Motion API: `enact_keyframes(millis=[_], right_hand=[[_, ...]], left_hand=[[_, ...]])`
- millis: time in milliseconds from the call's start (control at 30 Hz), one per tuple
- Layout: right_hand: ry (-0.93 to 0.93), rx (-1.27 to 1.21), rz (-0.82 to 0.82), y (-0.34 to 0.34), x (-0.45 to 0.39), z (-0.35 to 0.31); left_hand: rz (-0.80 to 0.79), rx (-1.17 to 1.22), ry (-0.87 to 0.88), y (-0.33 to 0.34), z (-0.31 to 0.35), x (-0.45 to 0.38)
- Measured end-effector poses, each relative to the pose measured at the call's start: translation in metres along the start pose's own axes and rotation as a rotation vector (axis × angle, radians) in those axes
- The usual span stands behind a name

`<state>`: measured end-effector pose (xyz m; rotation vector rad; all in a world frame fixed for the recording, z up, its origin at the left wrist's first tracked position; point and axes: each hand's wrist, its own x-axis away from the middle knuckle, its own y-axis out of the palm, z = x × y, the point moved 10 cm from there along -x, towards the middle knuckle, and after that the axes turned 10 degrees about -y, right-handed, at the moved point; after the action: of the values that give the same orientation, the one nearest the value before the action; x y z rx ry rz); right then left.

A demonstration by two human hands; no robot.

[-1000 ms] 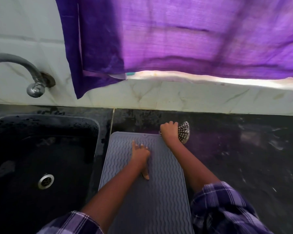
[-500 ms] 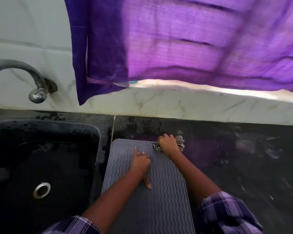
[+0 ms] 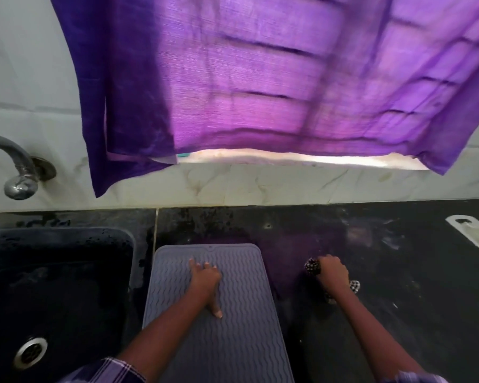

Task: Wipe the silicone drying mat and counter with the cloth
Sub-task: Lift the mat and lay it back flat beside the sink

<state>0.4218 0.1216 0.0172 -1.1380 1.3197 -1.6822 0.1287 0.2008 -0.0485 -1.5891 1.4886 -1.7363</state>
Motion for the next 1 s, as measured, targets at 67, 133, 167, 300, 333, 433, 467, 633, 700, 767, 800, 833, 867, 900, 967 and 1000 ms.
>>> enact_keyframes(millis=[67, 133, 167, 300, 333, 433, 467, 633, 700, 767, 800, 833, 867, 900, 967, 1000], right_hand=[[-0.046, -0.044, -0.148, 0.020, 0.002, 0.000], [-0.055, -0.069, -0.227, 0.028, 0.004, -0.003], [-0.053, -0.073, -0.214, 0.023, 0.001, -0.005], [-0.129, -0.100, -0.075, -0.013, -0.028, -0.035], [-0.177, -0.131, -0.052, -0.019, -0.037, -0.050], [-0.348, -0.288, -0.064, -0.020, -0.061, -0.106], [-0.394, -0.325, -0.073, -0.018, -0.067, -0.123], [-0.470, -0.315, -0.144, -0.005, -0.095, -0.169], [-0.479, -0.248, -0.174, 0.003, -0.103, -0.176], [-0.472, -0.209, -0.165, 0.007, -0.110, -0.178], [-0.467, -0.194, -0.159, 0.008, -0.113, -0.178], [-0.461, -0.188, -0.157, 0.007, -0.116, -0.178], [-0.452, -0.195, -0.165, 0.008, -0.119, -0.177], [-0.445, -0.205, -0.174, 0.008, -0.122, -0.176], [-0.435, -0.221, -0.186, 0.007, -0.123, -0.175], [-0.429, -0.231, -0.189, 0.008, -0.124, -0.174]], left_hand=[[0.002, -0.040, -0.013, 0.000, 0.001, 0.001], [-0.001, -0.075, -0.026, 0.001, 0.004, 0.002], [-0.003, -0.086, -0.028, -0.001, 0.005, 0.002], [0.037, 0.029, -0.012, -0.020, -0.006, 0.000], [0.064, 0.100, -0.033, -0.024, -0.016, -0.004], [0.137, 0.239, -0.135, -0.024, -0.053, -0.012], [0.156, 0.253, -0.184, -0.020, -0.066, -0.013], [0.180, 0.330, -0.396, -0.016, -0.118, -0.019], [0.148, 0.341, -0.414, -0.019, -0.126, -0.027], [0.126, 0.325, -0.427, -0.022, -0.130, -0.036], [0.127, 0.302, -0.436, -0.024, -0.131, -0.040], [0.134, 0.279, -0.442, -0.027, -0.133, -0.043], [0.132, 0.262, -0.446, -0.028, -0.134, -0.048], [0.127, 0.253, -0.452, -0.028, -0.136, -0.051], [0.125, 0.234, -0.461, -0.030, -0.140, -0.053], [0.128, 0.224, -0.459, -0.031, -0.141, -0.055]])
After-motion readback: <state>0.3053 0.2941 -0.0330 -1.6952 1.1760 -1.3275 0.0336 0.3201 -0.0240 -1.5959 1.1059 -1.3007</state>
